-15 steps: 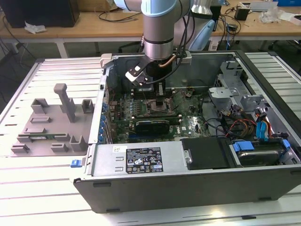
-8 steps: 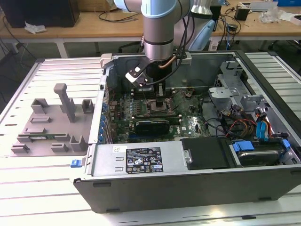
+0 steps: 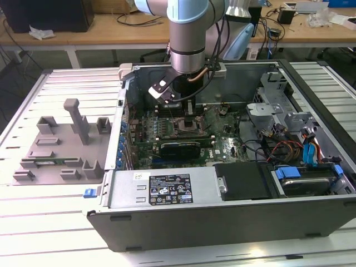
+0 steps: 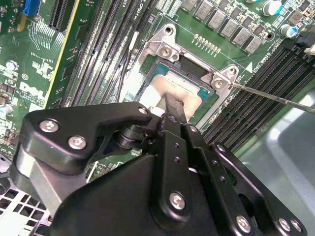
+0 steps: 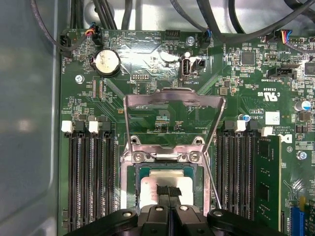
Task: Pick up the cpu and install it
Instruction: 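Place the cpu into insertion slot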
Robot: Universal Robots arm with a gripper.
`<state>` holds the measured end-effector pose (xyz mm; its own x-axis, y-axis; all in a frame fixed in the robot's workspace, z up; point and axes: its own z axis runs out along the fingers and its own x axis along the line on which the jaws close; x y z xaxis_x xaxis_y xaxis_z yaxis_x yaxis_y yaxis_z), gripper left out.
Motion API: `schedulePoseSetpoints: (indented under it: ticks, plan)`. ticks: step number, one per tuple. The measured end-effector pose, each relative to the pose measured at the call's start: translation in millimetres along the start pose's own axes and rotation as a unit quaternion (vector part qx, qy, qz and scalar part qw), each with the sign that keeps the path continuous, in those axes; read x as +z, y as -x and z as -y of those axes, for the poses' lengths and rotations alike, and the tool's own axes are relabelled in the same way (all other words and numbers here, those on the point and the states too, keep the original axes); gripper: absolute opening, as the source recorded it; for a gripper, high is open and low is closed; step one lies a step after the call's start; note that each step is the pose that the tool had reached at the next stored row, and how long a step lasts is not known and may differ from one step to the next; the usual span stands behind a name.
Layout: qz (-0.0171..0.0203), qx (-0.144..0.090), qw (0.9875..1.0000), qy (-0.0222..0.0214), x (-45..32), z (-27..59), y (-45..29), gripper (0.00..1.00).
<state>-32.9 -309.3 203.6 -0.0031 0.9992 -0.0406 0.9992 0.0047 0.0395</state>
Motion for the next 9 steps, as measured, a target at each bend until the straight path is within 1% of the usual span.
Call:
schedulePoseSetpoints:
  ticks: [6,8,9]
  plan:
    - [-0.0008,0.000,1.0000,0.0002,0.6,-0.1,-0.2,0.11]
    - [-0.0014,0.000,1.0000,0.0006,-0.4,-0.2,-0.3,0.11]
    - [-0.0013,0.000,1.0000,0.0005,-3.2,-0.3,-0.2,0.11]
